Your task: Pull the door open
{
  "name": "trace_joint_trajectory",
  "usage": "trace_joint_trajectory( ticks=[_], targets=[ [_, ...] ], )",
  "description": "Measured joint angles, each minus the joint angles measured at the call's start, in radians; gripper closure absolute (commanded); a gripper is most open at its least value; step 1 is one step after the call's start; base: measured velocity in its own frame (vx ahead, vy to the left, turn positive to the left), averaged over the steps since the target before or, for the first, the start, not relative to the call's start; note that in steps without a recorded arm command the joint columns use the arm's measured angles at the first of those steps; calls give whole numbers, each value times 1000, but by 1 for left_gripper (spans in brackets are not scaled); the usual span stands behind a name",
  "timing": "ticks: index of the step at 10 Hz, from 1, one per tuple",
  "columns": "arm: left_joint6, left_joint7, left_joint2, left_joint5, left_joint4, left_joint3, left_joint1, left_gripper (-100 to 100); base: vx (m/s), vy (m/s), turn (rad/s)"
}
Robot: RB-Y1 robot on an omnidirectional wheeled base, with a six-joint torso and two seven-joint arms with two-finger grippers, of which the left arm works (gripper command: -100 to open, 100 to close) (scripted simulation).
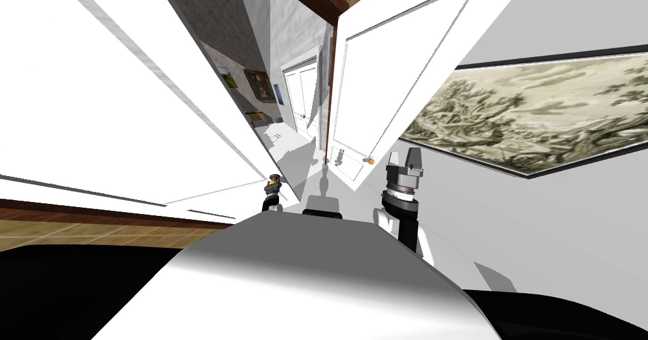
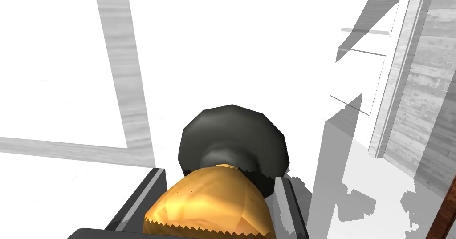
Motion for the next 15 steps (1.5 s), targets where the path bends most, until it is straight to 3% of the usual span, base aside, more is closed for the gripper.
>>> trace_joint_trajectory(
  ticks=[3, 7, 10, 15],
  targets=[
    [-10, 56, 25, -17, 19, -43, 12, 100, -165, 26, -143],
    [-17, 130, 73, -40, 4, -96, 27, 100, -225, 20, -136],
    [-10, 147, 82, -48, -13, -119, 46, 100, -166, -4, -79],
    [-29, 195, 119, -71, -35, -173, 76, 100, -215, 16, -95]
  ],
)
